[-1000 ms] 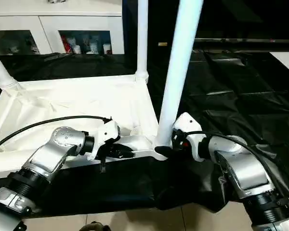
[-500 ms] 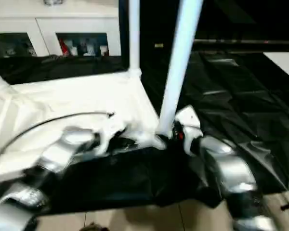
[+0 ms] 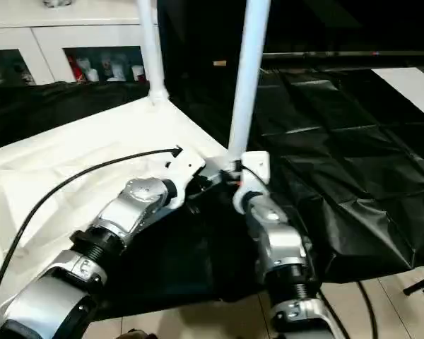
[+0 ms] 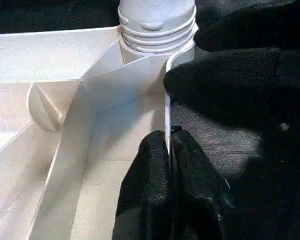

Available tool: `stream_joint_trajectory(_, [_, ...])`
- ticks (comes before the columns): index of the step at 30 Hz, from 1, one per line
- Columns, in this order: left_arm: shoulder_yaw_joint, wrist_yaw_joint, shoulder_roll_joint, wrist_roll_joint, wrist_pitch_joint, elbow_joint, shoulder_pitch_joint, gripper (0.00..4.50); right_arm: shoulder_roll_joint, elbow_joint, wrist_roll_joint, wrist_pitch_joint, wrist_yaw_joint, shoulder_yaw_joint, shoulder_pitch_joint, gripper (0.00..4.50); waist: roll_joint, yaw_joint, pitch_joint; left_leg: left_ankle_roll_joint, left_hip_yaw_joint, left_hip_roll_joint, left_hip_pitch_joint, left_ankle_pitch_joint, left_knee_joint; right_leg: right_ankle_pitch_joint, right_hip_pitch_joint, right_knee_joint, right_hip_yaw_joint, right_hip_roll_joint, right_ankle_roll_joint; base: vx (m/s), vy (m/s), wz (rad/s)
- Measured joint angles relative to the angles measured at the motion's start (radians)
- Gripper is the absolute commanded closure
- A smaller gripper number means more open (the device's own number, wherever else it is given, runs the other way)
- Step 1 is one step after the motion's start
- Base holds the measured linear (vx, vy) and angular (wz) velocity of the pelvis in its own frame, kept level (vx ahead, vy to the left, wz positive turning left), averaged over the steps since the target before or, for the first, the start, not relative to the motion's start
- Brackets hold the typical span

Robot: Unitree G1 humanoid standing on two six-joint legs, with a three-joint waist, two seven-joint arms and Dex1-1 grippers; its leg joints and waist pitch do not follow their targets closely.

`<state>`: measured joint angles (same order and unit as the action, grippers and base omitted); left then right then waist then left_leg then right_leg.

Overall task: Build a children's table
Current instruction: Rotate leg to tighten

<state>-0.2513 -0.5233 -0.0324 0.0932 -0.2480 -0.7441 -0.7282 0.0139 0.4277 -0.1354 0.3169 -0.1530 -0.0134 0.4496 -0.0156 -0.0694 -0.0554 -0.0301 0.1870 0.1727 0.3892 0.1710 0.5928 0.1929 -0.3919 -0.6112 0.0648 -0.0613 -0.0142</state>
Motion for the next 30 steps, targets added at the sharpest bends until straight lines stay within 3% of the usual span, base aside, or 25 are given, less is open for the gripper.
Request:
stream_joint_trajectory(6, [0.0,-0.04,-0.03,-0.002,0.02,0.003,0.001,4.5,0.076,-0.012,-0.001,-0.005,-0.105,0.038,-0.001,1.04,0.001,0.0,-0.001,-0.001,0.0,0.0,0.0,0.001,-0.001,0.0,-0.001,-0.001,0.0,0.0,0.0,0.0,0.0,0.0])
stream_joint_trajectory(9, [-0.001,-0.092,-0.06,-0.005,0.035,0.022,0.014,4.5,0.153,-0.085,0.016,0.006,-0.189,0.066,-0.015,0.72,0.001,-0.009,-0.002,-0.001,0.0,0.0,0.0,0.0,-0.002,0.0,-0.002,-0.001,0.0,0.0,0.0,0.0,0.0,0.0])
stream_joint_trajectory(14, [-0.01,-0.216,-0.127,-0.016,0.082,0.052,0.045,4.5,0.358,-0.297,0.022,0.071,-0.395,0.142,-0.067,0.32,0.001,-0.028,-0.002,0.001,0.0,0.0,0.001,-0.001,-0.001,0.0,-0.001,0.0,0.0,0.0,0.0,0.0,0.0,0.0])
stream_joint_trajectory(16, [-0.011,-0.27,-0.158,-0.024,0.104,0.068,0.058,4.5,0.422,-0.356,0.011,0.108,-0.468,0.152,-0.108,0.08,0.001,-0.033,-0.002,0.001,0.001,0.0,0.002,-0.001,-0.001,0.0,-0.002,0.0,0.0,0.0,0.0,0.0,0.0,0.0])
stream_joint_trajectory(19, [-0.011,-0.361,-0.21,-0.054,0.116,0.114,0.094,4.5,0.489,-0.4,-0.001,0.151,-0.53,0.152,-0.138,0.08,0.001,-0.033,-0.002,-0.001,0.001,0.0,0.001,0.001,-0.001,0.0,-0.003,-0.001,0.0,0.0,0.0,0.0,0.0,0.0])
stream_joint_trajectory(22, [-0.025,-0.489,-0.267,-0.093,0.114,0.19,0.14,4.5,0.538,-0.437,-0.019,0.177,-0.584,0.152,-0.141,0.08,0.001,-0.04,-0.002,-0.001,0.001,0.001,0.002,0.001,-0.002,0.0,-0.004,-0.002,0.0,0.0,0.0,0.0,0.0,0.0])
stream_joint_trajectory(25, [-0.047,-0.584,-0.289,-0.11,0.103,0.254,0.172,4.5,0.551,-0.456,-0.022,0.184,-0.617,0.156,-0.138,0.08,0.001,-0.059,-0.002,-0.001,0.003,0.001,0.002,0.001,-0.001,0.0,-0.004,-0.003,0.0,-0.001,0.0,0.0,0.0,0.0])
stream_joint_trajectory(30, [-0.063,-0.613,-0.292,-0.118,0.096,0.27,0.176,4.5,0.534,-0.46,-0.052,0.195,-0.641,0.165,-0.138,0.08,0.001,-0.07,-0.002,0.0,0.01,0.001,0.002,0.0,0.0,-0.001,-0.003,-0.003,-0.001,-0.005,0.001,0.0,0.0,0.0])
